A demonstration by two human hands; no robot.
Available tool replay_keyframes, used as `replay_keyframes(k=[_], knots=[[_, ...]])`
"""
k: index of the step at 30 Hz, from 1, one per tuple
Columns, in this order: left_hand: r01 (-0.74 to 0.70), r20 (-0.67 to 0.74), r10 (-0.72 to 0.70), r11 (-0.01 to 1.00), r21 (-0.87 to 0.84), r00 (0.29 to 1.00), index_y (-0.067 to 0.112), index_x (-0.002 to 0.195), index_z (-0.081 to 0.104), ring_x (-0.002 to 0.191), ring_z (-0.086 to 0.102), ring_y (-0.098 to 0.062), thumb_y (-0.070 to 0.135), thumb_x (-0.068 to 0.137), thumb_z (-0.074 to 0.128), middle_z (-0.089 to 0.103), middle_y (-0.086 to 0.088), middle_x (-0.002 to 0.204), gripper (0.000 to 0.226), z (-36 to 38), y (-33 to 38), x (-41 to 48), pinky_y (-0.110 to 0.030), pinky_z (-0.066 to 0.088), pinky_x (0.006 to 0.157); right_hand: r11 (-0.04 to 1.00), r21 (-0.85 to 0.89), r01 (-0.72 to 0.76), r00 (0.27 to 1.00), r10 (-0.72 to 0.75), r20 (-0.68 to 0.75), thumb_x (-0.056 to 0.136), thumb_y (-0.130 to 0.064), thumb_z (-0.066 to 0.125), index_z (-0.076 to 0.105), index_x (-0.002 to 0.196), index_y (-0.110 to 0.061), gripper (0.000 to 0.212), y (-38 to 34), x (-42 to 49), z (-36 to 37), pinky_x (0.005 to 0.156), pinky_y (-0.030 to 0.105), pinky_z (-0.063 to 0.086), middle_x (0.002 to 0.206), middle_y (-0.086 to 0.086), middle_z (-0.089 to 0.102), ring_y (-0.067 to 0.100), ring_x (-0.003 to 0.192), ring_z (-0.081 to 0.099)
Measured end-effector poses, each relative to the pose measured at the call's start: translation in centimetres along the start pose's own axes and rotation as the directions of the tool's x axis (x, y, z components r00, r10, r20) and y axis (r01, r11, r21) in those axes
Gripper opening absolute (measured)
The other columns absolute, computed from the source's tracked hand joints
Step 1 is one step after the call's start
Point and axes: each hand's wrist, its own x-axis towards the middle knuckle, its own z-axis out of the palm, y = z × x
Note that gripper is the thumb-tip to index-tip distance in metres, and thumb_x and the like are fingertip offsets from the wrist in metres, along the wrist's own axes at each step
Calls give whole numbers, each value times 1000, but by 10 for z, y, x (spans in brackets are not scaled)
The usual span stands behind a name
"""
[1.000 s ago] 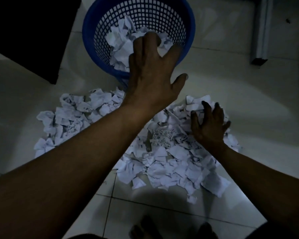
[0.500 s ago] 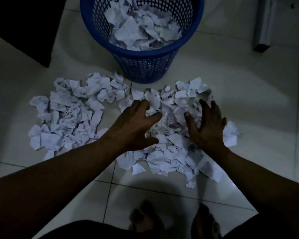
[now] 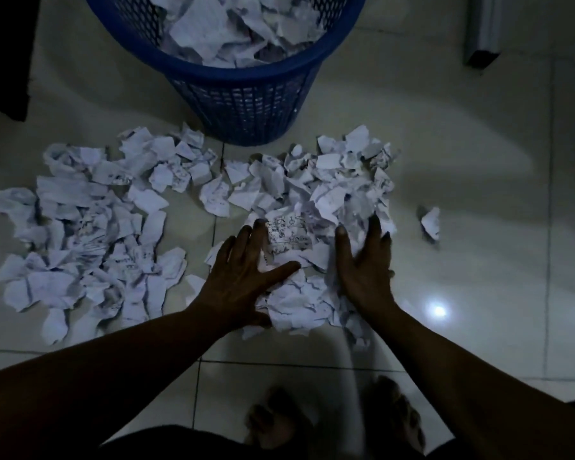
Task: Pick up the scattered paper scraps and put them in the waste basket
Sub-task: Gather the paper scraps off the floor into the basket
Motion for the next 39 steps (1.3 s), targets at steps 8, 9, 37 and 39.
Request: replay_keyframes(k=[8,9,37,39], knots=[[139,-130,-150,986,-96,980,32,136,47,125,39,-57,56,52,80,33,-37,143,93,-6,-5,26,-64,37,96,794,-522,313,932,-149,331,35,-92,60,-23,142,-48,143,34,-25,-43,109,64,-7,155,12,-28,28,143,-26],[151,-154,-168,982,-117,974,30,136,48,126,37,-57,51,55,79,32,-37,143,89,-8,-8,27,-64,36,97,750,-577,324,921,-110,374,32,-92,61,-27,140,-48,146,41,-26,-48,109,66,-9,152,12,-34,29,140,-30],[284,-114,-302,947,-149,947,38,141,39,135,19,-46,78,55,53,21,-33,150,96,-12,-24,12,-64,32,100,653,-667,359,924,-151,350,61,-51,82,-16,149,-29,133,20,20,-57,115,54,12,156,18,-18,36,145,-10],[363,-92,-389,906,-219,917,39,142,35,137,17,-50,80,53,52,16,-31,152,99,-17,-28,16,-65,30,102,669,-637,382,921,-223,319,62,-50,82,-4,152,-21,128,7,33,-56,114,55,14,158,20,-8,38,145,-1]])
